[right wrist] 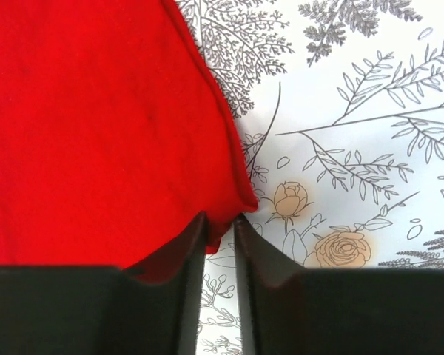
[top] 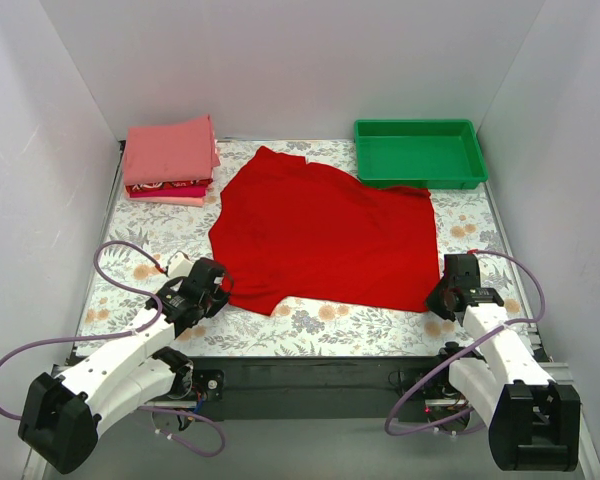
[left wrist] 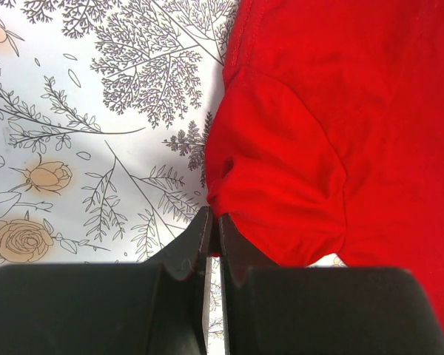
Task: Fold and stack the t-shirts
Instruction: Flatten the tshirt out
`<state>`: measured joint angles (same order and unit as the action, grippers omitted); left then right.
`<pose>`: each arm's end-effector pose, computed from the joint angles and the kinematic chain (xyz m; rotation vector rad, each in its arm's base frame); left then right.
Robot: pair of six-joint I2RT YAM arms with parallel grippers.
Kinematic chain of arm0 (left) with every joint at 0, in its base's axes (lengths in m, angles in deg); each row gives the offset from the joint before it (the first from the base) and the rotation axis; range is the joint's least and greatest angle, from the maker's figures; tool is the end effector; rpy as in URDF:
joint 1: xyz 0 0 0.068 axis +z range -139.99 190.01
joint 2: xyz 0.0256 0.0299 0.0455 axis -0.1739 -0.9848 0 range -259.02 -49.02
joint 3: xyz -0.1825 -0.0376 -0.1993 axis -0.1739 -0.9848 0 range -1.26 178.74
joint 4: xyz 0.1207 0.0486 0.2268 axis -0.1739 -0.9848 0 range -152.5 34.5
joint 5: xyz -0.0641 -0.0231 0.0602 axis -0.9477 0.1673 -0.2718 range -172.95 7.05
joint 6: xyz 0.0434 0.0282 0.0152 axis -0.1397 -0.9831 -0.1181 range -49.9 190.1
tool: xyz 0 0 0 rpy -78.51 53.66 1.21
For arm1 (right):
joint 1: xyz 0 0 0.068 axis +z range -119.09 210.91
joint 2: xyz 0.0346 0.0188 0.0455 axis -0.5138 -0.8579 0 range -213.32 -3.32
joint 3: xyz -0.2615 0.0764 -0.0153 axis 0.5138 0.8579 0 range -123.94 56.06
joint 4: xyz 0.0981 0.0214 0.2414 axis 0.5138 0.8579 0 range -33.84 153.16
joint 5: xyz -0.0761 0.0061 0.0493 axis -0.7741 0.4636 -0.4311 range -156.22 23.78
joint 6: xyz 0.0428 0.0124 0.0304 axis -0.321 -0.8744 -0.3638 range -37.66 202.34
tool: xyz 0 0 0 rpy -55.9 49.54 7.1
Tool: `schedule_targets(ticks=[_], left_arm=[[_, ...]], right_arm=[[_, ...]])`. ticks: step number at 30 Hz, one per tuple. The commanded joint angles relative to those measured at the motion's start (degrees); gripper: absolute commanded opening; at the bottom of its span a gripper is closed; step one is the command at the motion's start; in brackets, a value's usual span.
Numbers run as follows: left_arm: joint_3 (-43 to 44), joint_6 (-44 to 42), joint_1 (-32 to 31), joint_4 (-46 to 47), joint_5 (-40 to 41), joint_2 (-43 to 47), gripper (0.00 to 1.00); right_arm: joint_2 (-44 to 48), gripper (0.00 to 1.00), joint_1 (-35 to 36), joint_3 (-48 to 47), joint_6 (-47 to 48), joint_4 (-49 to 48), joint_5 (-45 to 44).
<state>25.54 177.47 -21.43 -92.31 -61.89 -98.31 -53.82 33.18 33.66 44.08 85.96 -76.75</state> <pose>0.1363 -0.0682 0.1832 -1.6861 1.9477 -0.4928 0.1545 -0.0004 0.1624 0.8537 2.4085 0.0337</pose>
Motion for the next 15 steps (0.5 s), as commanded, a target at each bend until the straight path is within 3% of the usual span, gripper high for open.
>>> schedule_targets(ticks=[1, 2, 3, 5, 11, 15], left_arm=[[0.3, -0.1, 0.2, 0.4, 1.9, 0.3, 0.0], [0.4, 0.0, 0.2, 0.3, 1.8, 0.3, 0.0], [0.5, 0.0, 0.2, 0.3, 1.8, 0.3, 0.0], [1.0, 0.0, 0.2, 0.1, 1.9, 0.8, 0.0], [5.0, -0.1, 0.2, -0.1, 2.2, 2.3, 0.0], [12.4, -0.4, 0.2, -1.7, 5.0, 1.7, 0.0]], right_arm=[[-1.4, 0.21, -0.2, 1.7, 1.0, 0.1, 0.2], [-1.3, 0.12, -0.2, 1.4, 1.4, 0.0, 0.4], [-1.2, 0.11, -0.2, 1.2, 1.4, 0.1, 0.4], [-0.9, 0.01, -0.2, 0.2, 2.0, -0.1, 1.2], [1.7, 0.01, -0.2, -5.1, 6.3, -0.1, 5.1], [5.1, 0.01, -0.2, -10.9, 8.3, -0.4, 5.0]])
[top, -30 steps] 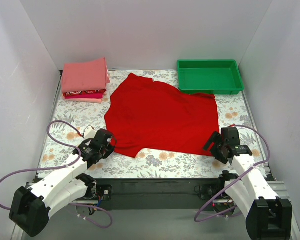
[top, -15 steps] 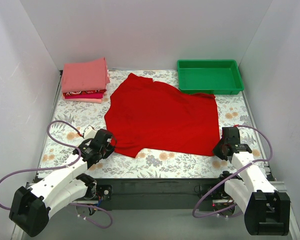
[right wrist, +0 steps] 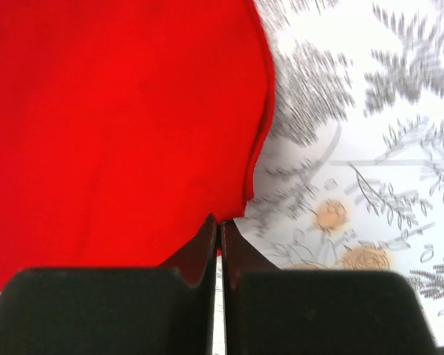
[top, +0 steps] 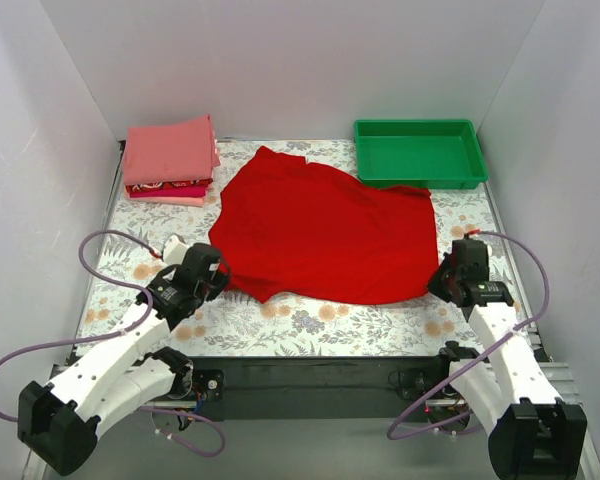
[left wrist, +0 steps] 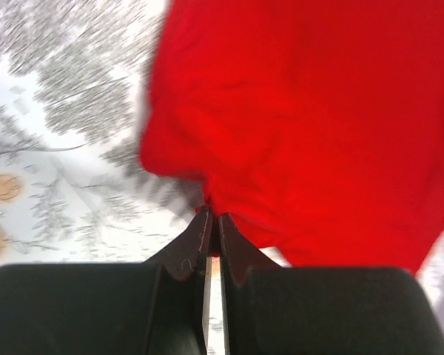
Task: Fold and stack the t-shirts
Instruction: Flatten the tshirt out
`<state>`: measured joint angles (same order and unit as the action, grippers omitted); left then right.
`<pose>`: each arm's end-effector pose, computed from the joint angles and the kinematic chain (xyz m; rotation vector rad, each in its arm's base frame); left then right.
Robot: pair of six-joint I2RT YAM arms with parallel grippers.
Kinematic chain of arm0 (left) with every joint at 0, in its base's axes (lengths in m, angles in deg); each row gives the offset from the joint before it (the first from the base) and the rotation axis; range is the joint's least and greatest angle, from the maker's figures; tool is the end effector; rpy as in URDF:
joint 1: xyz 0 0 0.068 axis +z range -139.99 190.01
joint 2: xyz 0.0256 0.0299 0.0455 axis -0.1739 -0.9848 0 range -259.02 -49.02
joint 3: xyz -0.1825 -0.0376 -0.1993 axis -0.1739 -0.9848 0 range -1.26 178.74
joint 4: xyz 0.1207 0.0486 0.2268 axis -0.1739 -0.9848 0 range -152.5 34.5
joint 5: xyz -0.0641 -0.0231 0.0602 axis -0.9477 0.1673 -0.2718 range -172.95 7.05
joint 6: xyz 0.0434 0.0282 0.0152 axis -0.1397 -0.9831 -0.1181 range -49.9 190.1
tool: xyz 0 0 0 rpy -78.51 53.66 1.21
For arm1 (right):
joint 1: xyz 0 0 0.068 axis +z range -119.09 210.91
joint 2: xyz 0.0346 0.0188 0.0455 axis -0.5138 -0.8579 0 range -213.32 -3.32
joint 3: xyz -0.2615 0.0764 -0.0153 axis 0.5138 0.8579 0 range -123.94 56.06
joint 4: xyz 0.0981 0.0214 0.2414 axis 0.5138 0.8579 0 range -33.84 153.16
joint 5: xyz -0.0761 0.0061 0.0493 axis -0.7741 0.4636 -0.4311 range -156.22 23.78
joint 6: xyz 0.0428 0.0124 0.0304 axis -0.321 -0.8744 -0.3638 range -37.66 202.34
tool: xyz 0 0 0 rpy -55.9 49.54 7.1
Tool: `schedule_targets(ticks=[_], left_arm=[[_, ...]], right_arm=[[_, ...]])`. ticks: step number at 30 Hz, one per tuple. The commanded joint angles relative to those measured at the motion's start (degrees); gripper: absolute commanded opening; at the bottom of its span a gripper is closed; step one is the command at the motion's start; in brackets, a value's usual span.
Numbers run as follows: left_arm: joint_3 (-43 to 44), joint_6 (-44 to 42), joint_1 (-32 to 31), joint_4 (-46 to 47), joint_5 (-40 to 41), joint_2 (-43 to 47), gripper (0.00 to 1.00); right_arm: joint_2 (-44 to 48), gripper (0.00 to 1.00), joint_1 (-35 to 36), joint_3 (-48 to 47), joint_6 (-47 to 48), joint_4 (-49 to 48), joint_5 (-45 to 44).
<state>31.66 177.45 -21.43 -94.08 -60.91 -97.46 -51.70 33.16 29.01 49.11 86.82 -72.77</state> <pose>0.1433 -0.0718 0.2167 -1.6672 1.8804 -0.5885 0.1621 0.0023 0.1914 0.7077 2.3706 0.1248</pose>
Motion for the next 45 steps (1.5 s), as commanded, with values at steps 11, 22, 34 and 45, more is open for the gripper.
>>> schedule_targets(ticks=[11, 22, 34, 45], left_arm=[[28.1, -9.2, 0.2, 3.4, 13.6, 4.6, 0.0], [51.0, -30.5, 0.2, 13.2, 6.9, 6.8, 0.0], [74.8, -44.3, 0.2, 12.3, -6.2, 3.0, 0.0], [62.9, -49.2, 0.2, 18.7, 7.1, -5.4, 0.0]], right_arm=[[10.2, 0.01, -0.1, -27.2, 6.8, -2.4, -4.0], [14.3, 0.01, -0.1, -49.7, 10.4, 1.1, -2.9], [14.5, 0.01, -0.1, -68.7, 10.6, 5.4, 1.5], [8.3, 0.01, 0.0, -58.1, 10.7, 3.1, 0.2]])
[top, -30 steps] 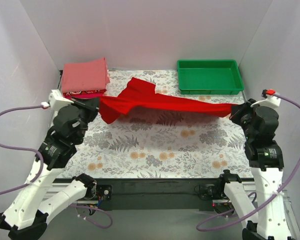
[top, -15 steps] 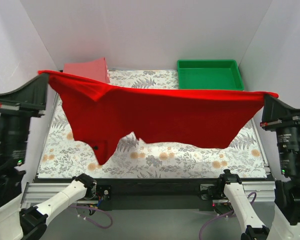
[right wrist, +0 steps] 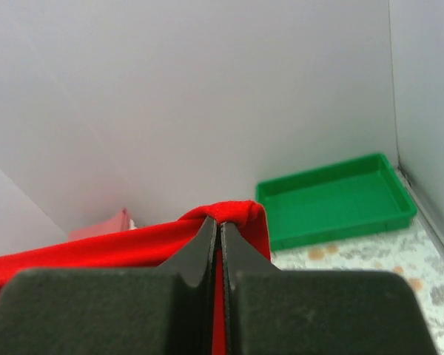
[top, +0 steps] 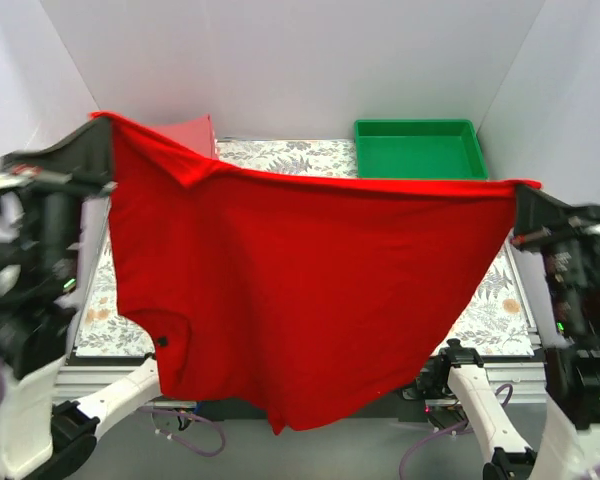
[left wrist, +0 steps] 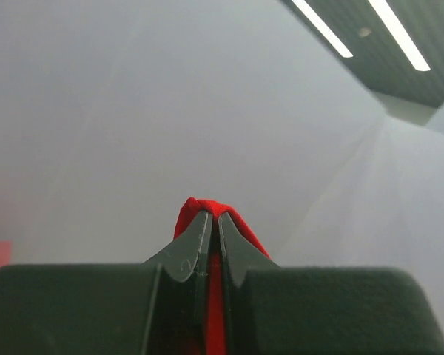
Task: Fold and stack the t-shirts
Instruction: Flatten the tshirt out
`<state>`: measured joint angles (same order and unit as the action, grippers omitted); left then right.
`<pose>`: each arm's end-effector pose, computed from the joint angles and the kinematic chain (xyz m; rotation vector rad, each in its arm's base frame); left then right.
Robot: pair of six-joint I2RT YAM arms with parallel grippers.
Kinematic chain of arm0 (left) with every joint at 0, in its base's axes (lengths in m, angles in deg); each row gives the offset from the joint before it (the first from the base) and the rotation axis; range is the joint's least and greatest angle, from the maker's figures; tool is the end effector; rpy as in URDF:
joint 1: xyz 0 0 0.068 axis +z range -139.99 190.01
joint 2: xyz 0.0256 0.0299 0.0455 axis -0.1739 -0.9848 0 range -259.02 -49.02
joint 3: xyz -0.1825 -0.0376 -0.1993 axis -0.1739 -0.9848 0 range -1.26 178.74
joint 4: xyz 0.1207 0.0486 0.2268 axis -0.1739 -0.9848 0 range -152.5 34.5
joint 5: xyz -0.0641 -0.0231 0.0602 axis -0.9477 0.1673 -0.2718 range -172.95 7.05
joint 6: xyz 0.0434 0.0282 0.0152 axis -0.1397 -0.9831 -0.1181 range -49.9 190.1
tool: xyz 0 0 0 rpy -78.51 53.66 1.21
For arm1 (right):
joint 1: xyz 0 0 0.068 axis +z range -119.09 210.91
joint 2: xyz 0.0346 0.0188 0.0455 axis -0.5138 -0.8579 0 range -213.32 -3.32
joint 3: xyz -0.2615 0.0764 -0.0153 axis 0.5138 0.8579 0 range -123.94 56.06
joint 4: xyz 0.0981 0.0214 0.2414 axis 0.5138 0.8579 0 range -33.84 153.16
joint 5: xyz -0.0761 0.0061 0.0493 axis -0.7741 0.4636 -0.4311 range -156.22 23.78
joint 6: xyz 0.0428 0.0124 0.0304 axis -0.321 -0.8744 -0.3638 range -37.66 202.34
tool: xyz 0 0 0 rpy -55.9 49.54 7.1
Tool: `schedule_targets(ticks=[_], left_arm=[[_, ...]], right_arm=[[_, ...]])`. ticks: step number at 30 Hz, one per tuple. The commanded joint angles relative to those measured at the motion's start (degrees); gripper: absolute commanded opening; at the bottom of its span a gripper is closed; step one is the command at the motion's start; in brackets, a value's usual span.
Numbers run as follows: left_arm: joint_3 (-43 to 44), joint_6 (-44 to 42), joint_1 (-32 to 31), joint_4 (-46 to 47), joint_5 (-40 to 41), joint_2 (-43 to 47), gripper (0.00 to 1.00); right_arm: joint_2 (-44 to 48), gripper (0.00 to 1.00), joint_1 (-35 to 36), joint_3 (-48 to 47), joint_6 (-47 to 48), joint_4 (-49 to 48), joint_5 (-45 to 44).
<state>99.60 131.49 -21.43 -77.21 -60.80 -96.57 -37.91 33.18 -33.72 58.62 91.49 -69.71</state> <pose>0.0337 -0.0047 0.5967 -0.6469 0.9493 -1.2587 -0.0036 -0.0023 0.5360 0.2817 1.1999 0.3578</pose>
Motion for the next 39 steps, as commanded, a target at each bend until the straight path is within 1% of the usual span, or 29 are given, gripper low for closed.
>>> schedule_targets(ticks=[1, 3, 4, 5, 6, 7, 8, 9, 11, 12, 13, 14, 15, 16, 17, 18, 19, 20, 22, 24, 29, 33, 35, 39], left_arm=[[-9.8, -4.1, 0.2, 4.2, 10.7, -8.4, 0.0], [-14.2, -4.3, 0.3, 5.3, 14.2, -11.0, 0.0], [-16.3, -4.9, 0.3, 6.6, 15.9, -12.6, 0.0], [-21.8, -5.3, 0.3, 8.3, 16.9, -15.5, 0.0], [-24.5, -5.7, 0.7, 10.4, 17.9, -17.7, 0.0], [-26.7, -6.7, 0.9, 14.6, 17.8, -19.8, 0.0], [-30.0, -6.8, 2.1, 15.8, 15.9, -25.3, 0.0], [-30.7, -6.5, 2.8, 16.6, 14.4, -28.4, 0.0], [-31.2, -6.0, 4.1, 19.6, 10.0, -35.6, 0.0], [-29.8, -6.0, 5.7, 20.1, 9.0, -42.8, 0.0], [-28.4, -6.2, 6.2, 20.4, 8.0, -47.2, 0.0], [-26.7, -6.4, 7.1, 20.2, 7.2, -51.1, 0.0], [-22.3, -6.2, 7.4, 19.5, 7.0, -58.5, 0.0], [-20.3, -6.1, 8.0, 18.4, 6.7, -61.8, 0.0], [-18.1, -6.1, 8.1, 18.0, 6.7, -64.6, 0.0], [-16.2, -6.5, 8.2, 17.9, 6.2, -69.7, 0.0], [-13.1, -6.7, 8.3, 17.8, 5.7, -71.7, 0.0], [-11.8, -6.8, 8.6, 17.7, 5.3, -73.8, 0.0], [-8.2, -6.6, 8.8, 17.6, 4.0, -78.1, 0.0], [-6.4, -6.5, 9.1, 17.6, 3.2, -79.9, 0.0], [-2.8, -4.4, 9.7, 17.3, 3.4, -82.8, 0.0], [0.6, -3.3, 10.6, 17.1, 3.0, -83.8, 0.0], [1.8, -3.1, 10.6, 16.6, 1.2, -83.8, 0.0], [1.0, -3.0, 10.6, 16.5, -1.1, -83.1, 0.0]], right_arm=[[-6.4, 0.01, -0.2, 8.9, 1.2, -2.4, -3.2], [-9.2, 0.01, -0.2, 13.6, 1.2, -5.0, -4.2], [-10.1, 0.01, -0.2, 18.7, 1.2, -6.1, -4.6], [-10.9, 0.01, -0.2, 21.2, 1.4, -7.7, -5.0], [-12.9, 0.01, -0.2, 23.7, 1.3, -11.2, -5.4], [-14.0, 0.01, -0.2, 26.5, 1.4, -13.3, -6.0], [-15.3, 0.01, -0.2, 30.8, 1.6, -15.3, -6.4], [-18.4, 0.01, -0.2, 33.3, 2.2, -19.8, -6.4], [-22.7, 0.01, -0.3, 37.7, 2.6, -23.9, -6.2], [-28.1, 0.01, -0.8, 38.3, 3.0, -25.9, -5.8], [-31.3, 0.01, -1.1, 38.3, 3.3, -28.2, -5.4], [-37.9, 0.01, -1.6, 37.1, 3.4, -28.9, -4.3], [-41.3, 0.01, -1.7, 36.2, 3.4, -29.1, -3.4], [-47.7, 0.01, -3.3, 34.7, 3.8, -29.6, -1.4], [-47.8, 0.01, -3.3, 33.3, 4.1, -29.9, -0.7], [-53.4, 0.01, -3.6, 30.3, 4.5, -30.1, -0.3], [-56.1, 0.01, -3.7, 28.8, 4.8, -30.2, 0.4], [-60.3, 0.01, -3.8, 27.4, 5.2, -30.3, 0.7], [-63.7, 0.01, -3.9, 24.0, 5.3, -30.2, 0.8], [-67.1, 0.01, -4.0, 22.0, 5.4, -30.2, 0.4], [-70.2, 0.01, -4.2, 18.9, 4.9, -30.4, -0.6], [-71.1, 0.01, -4.5, 16.2, 6.4, -30.3, -0.9], [-70.6, 0.01, -4.6, 16.2, 6.5, -30.3, -0.1], [-69.4, 0.01, -4.6, 16.9, 6.8, -30.2, 0.7]])
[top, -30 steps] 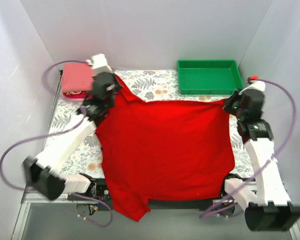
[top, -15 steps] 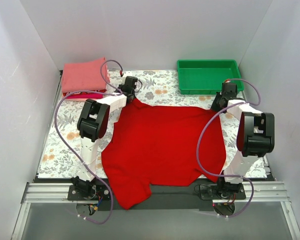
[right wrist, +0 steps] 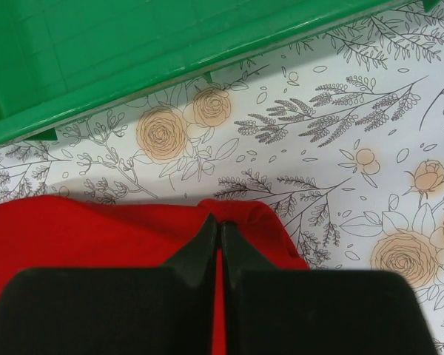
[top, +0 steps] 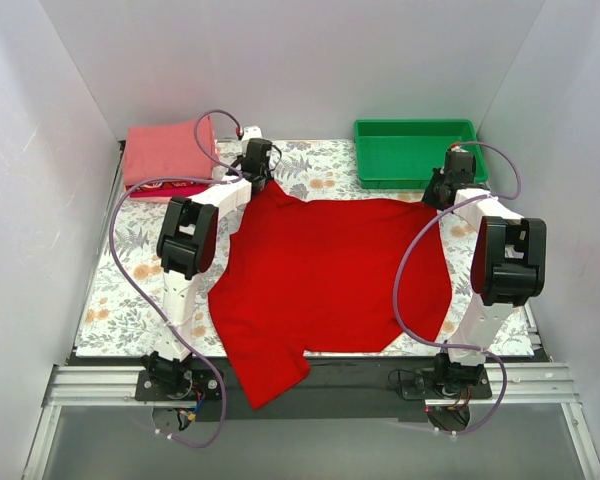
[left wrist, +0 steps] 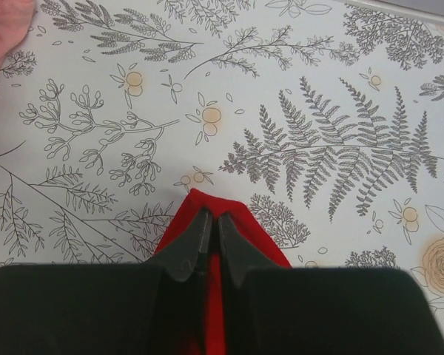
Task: Fold and stack the t-shirts
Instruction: Flatten the tshirt out
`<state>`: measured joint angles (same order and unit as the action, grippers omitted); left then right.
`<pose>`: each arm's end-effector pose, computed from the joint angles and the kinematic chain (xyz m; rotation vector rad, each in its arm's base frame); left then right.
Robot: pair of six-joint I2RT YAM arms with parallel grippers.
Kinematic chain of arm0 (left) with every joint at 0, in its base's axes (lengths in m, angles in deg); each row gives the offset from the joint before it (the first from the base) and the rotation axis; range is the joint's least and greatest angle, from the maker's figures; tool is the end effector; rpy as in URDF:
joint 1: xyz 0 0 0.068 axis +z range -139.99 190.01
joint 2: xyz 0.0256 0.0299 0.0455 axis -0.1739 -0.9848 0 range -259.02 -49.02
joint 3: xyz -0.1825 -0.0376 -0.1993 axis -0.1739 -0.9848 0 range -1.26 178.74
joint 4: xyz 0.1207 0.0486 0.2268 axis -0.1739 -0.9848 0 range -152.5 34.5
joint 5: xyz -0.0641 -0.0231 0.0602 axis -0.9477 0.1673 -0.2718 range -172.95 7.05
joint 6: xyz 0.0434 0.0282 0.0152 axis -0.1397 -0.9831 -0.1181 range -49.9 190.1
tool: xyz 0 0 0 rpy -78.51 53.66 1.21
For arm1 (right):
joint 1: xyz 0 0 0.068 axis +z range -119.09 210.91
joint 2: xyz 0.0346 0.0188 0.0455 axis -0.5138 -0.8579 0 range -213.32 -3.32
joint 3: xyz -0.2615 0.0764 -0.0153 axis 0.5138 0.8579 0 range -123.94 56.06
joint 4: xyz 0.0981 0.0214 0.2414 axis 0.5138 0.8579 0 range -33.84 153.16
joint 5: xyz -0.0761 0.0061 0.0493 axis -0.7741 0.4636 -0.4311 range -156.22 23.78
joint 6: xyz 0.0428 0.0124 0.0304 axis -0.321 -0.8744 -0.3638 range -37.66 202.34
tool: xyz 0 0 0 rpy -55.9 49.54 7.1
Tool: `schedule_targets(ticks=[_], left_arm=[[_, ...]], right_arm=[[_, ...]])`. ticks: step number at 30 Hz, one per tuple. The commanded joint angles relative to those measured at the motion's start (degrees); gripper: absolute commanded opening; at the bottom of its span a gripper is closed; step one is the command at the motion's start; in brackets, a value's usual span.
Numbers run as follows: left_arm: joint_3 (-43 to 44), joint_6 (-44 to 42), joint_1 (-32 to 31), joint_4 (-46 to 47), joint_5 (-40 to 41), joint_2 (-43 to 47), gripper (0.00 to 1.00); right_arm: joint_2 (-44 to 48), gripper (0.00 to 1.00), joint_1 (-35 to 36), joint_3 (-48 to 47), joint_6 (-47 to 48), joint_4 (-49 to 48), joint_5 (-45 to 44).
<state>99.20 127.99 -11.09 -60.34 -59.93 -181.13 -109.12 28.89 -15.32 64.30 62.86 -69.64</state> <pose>0.4929 -0.1752 0.1684 -0.8919 1.9797 -0.3531 0.4101 -0.0166 0.2065 0.4292 2.2475 0.0772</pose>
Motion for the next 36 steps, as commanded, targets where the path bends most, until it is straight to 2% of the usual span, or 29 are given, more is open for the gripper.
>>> schedule_targets(ticks=[1, 3, 6, 7, 8, 9, 11, 12, 13, 14, 15, 19, 20, 24, 32, 36], left_arm=[[1.4, 0.4, 0.3, -0.5, -1.9, 1.6, 0.0], [1.4, -0.1, 0.4, -1.0, -3.3, 1.3, 0.0], [1.8, -0.5, 0.4, -1.4, -5.8, 0.8, 0.26], [2.5, -1.0, 0.3, -1.8, -6.0, 0.6, 0.48], [3.0, -1.1, 0.3, -2.4, -5.9, 0.7, 0.58], [3.3, -1.2, 0.3, -3.8, -5.2, 0.9, 0.62], [3.9, -0.7, 0.3, -5.9, -4.3, 2.7, 0.66], [3.3, -0.1, 0.3, -7.4, -3.6, 3.9, 0.68], [2.1, 1.2, 0.3, -7.9, -2.8, 5.3, 0.7], [-0.9, 2.0, 0.4, -8.2, -2.3, 9.1, 0.74], [-3.5, 3.0, 0.3, -8.5, -1.8, 11.2, 0.74], [-17.8, 9.7, 0.6, -8.5, -3.4, 23.3, 0.78], [-23.8, 12.4, 0.8, -8.4, -4.3, 27.0, 0.79], [-33.3, 15.2, 1.8, -5.5, -10.0, 31.9, 0.8], [-38.1, 18.7, 3.3, -5.6, -15.7, 30.9, 0.8], [-41.0, 19.8, 3.5, -3.4, -21.3, 30.5, 0.8]], right_arm=[[1.8, 0.01, -0.4, -1.6, 1.5, -1.5, 0.7], [1.8, 0.01, -0.5, -1.9, 1.8, -1.3, 0.8], [1.6, 0.02, -0.6, -2.5, 2.2, -0.4, 0.6], [1.6, 0.17, -0.7, -3.0, 2.3, 0.0, 0.1], [1.5, 0.3, -0.8, -3.3, 2.3, 1.3, -0.1], [1.6, 0.53, -0.8, -3.9, 2.3, 1.9, -0.1], [2.4, 0.66, -0.8, -3.9, 2.4, 3.4, 0.3], [3.0, 0.77, -0.8, -3.5, 2.5, 3.4, 0.4], [3.8, 0.83, -0.8, -2.6, 2.5, 3.4, 1.0], [5.5, 0.88, -0.8, -1.7, 2.4, 3.5, 1.5], [6.6, 0.98, -0.8, -0.8, 2.4, 3.6, 1.9], [15.2, 0.98, -0.6, 6.9, 1.5, 3.5, 5.6], [16.5, 0.98, -0.4, 10.3, 1.3, 3.4, 6.2], [21.5, 0.98, 0.4, 18.3, 1.5, 2.6, 8.5], [22.9, 0.98, 0.5, 22.6, 1.2, 2.1, 8.8], [21.9, 0.98, 0.5, 22.6, 1.3, 2.1, 8.3]])
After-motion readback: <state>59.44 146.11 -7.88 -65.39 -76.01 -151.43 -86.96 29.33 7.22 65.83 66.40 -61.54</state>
